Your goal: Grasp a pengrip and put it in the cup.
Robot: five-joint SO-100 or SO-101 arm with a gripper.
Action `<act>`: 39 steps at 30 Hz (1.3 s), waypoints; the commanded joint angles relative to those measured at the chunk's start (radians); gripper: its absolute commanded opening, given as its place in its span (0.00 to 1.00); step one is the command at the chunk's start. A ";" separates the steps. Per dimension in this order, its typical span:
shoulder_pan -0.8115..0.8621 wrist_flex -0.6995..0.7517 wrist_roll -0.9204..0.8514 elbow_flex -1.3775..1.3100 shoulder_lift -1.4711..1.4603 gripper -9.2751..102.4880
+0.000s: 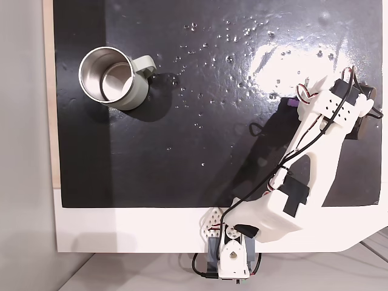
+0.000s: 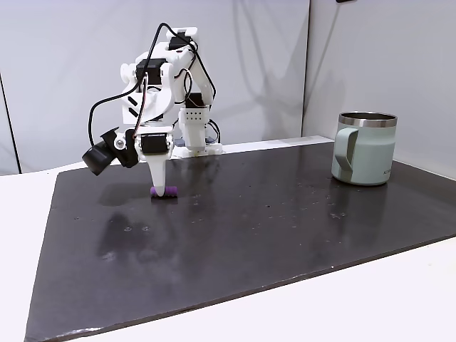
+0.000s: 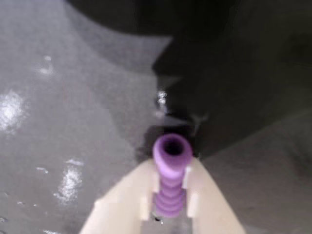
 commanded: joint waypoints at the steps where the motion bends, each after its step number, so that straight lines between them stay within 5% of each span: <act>1: -0.003 -0.023 -0.003 -0.018 0.006 0.12; 15: -0.104 0.302 0.084 -0.311 0.133 0.12; 26: -0.456 0.518 0.279 -0.350 0.425 0.12; 39: -0.904 0.509 0.330 -0.560 0.443 0.12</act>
